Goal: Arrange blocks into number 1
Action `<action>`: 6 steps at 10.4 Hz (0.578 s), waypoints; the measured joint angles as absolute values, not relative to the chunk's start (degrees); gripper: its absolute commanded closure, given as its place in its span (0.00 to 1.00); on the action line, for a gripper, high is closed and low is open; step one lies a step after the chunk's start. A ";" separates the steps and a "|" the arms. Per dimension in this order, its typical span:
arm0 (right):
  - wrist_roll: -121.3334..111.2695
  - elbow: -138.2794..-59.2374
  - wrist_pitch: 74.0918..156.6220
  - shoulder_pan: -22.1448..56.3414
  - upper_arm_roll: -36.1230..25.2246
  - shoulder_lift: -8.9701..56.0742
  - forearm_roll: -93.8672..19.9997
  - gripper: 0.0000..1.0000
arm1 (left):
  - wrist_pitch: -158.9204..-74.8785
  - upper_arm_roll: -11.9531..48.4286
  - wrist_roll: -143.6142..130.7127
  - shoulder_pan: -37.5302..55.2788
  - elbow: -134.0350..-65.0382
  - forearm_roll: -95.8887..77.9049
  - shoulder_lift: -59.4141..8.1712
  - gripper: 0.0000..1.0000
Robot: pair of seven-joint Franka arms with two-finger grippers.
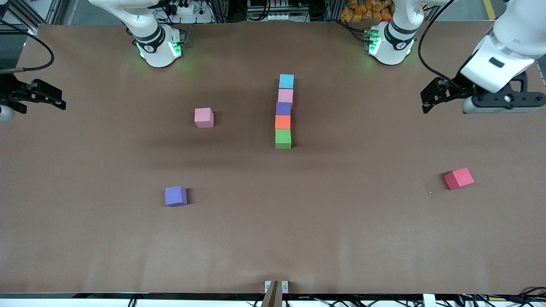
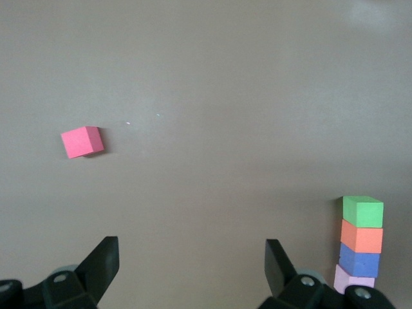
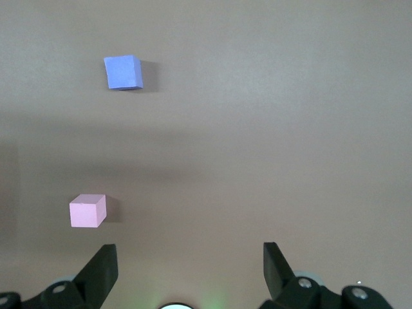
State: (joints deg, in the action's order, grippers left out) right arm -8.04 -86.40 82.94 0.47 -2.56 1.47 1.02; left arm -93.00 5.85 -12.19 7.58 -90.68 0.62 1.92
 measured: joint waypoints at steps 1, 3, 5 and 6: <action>-8.04 -86.37 83.04 0.47 -2.56 1.47 1.02 0.00 | -92.94 6.32 -11.65 6.57 -91.04 0.62 2.50 0.00; -8.04 -86.22 83.12 0.47 -2.57 1.47 1.04 0.00 | -92.94 6.66 -9.74 5.95 -91.61 0.62 2.95 0.00; -8.04 -86.14 83.12 0.47 -2.58 1.47 1.05 0.00 | -92.94 6.54 -7.84 5.84 -92.12 0.62 2.95 0.00; -8.04 -86.14 83.12 0.47 -2.58 1.47 1.06 0.00 | -92.94 6.15 -7.54 5.83 -92.44 0.62 2.94 0.00</action>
State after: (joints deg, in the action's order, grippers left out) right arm -8.04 -86.14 83.12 0.47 -2.58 1.47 1.06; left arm -92.94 6.15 -7.54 5.83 -92.44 0.62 2.94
